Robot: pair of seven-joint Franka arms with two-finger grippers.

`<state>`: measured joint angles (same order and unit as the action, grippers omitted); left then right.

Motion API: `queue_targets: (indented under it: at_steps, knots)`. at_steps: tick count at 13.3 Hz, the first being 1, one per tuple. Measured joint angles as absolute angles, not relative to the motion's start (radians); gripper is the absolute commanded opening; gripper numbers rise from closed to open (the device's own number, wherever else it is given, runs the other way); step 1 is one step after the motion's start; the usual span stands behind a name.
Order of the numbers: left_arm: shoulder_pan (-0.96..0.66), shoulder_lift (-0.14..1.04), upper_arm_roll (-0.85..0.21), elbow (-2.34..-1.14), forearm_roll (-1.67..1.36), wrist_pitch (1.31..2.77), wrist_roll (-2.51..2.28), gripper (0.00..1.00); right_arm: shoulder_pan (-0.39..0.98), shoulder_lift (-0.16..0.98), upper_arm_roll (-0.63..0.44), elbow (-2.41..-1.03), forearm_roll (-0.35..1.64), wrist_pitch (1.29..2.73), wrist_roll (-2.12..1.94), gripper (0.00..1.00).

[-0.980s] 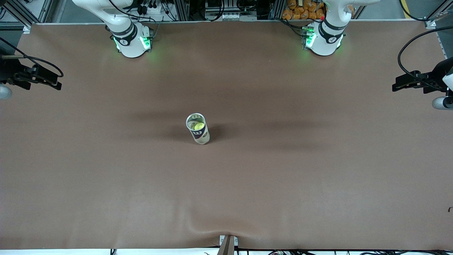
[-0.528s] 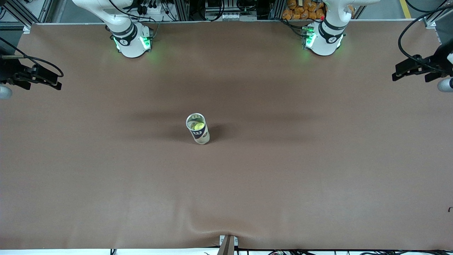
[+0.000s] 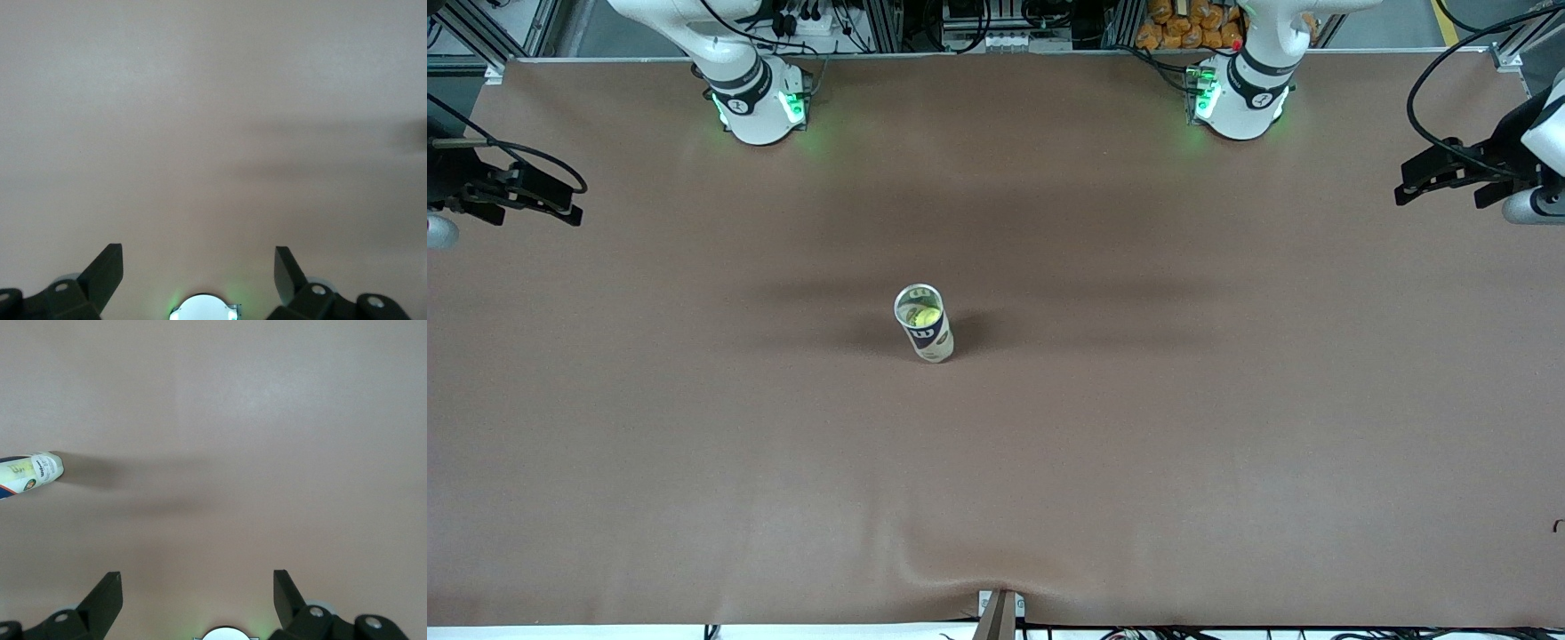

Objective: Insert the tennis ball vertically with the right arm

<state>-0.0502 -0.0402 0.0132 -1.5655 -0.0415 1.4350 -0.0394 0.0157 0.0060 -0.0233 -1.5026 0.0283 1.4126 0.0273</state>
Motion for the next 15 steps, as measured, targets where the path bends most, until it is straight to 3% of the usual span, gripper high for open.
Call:
queue_targets:
  at_steps: [15]
  knots:
    - [-0.046,-0.023,0.007,-1.533,-0.025,1.451,-0.059,1.0,0.012,0.006,-0.028,-1.503,0.027,1.413,0.027,1.0]
